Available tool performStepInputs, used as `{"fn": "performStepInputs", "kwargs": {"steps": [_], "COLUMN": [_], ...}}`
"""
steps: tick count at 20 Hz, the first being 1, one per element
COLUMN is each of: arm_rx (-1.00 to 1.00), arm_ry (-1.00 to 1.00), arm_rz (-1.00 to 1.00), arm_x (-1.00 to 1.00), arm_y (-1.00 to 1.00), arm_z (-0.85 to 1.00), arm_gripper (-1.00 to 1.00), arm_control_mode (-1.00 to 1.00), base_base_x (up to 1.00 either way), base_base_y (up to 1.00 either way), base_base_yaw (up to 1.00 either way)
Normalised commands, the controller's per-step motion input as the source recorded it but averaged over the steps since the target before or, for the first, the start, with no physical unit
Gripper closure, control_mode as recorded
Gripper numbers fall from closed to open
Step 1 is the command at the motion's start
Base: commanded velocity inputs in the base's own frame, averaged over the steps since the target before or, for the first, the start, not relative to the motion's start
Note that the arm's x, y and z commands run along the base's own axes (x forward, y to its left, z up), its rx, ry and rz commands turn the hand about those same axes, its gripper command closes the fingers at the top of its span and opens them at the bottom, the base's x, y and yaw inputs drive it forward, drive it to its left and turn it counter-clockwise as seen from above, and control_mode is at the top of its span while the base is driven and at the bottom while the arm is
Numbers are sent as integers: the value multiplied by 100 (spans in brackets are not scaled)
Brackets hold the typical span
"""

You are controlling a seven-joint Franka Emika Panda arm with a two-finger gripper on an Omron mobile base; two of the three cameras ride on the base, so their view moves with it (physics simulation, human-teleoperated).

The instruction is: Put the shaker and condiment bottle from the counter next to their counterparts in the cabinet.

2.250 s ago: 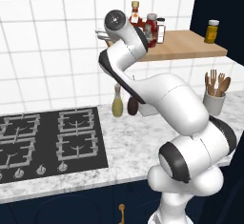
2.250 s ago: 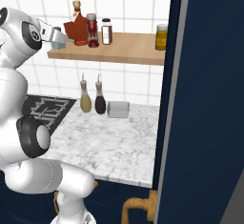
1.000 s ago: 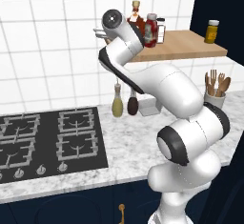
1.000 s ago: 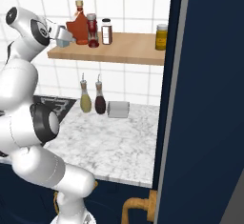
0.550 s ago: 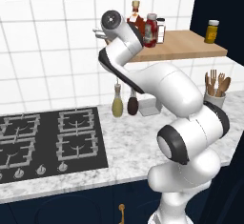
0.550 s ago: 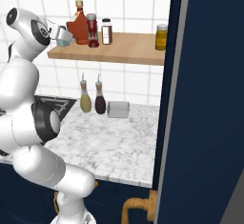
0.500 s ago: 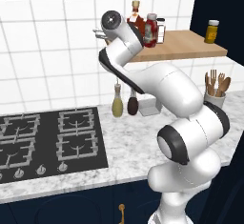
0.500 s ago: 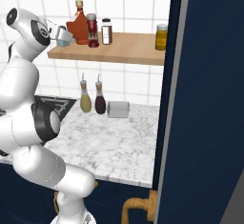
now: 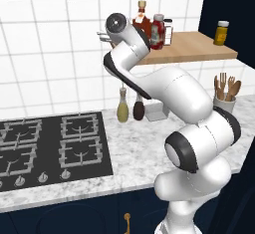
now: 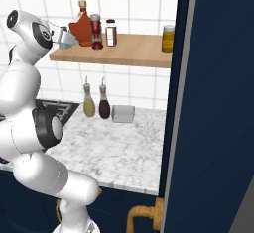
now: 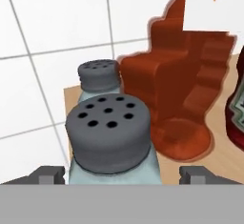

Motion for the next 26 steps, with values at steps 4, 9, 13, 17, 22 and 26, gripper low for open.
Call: {"fn": "performStepInputs", "kwargs": {"steps": [4, 9, 13, 17, 22, 26], "arm_rx": [4, 6, 0, 0, 0, 0], "arm_ry": [-5, -8, -1, -2, -6, -3], "arm_rz": [-1, 0, 0, 0, 9, 13], "arm_x": [-22, -46, -57, -88, -100, -100], "arm_y": [0, 6, 2, -1, -18, -39], "arm_z": [0, 10, 2, 0, 0, 0], "arm_gripper": [-100, -100, -100, -100, -100, -100], "arm_control_mode": [-100, -100, -100, -100, -100, -100], "base_base_x": [0, 0, 0, 0, 0, 0], "base_base_y": [0, 0, 0, 0, 0, 0], "base_base_yaw": [0, 0, 0, 0, 0, 0]}}
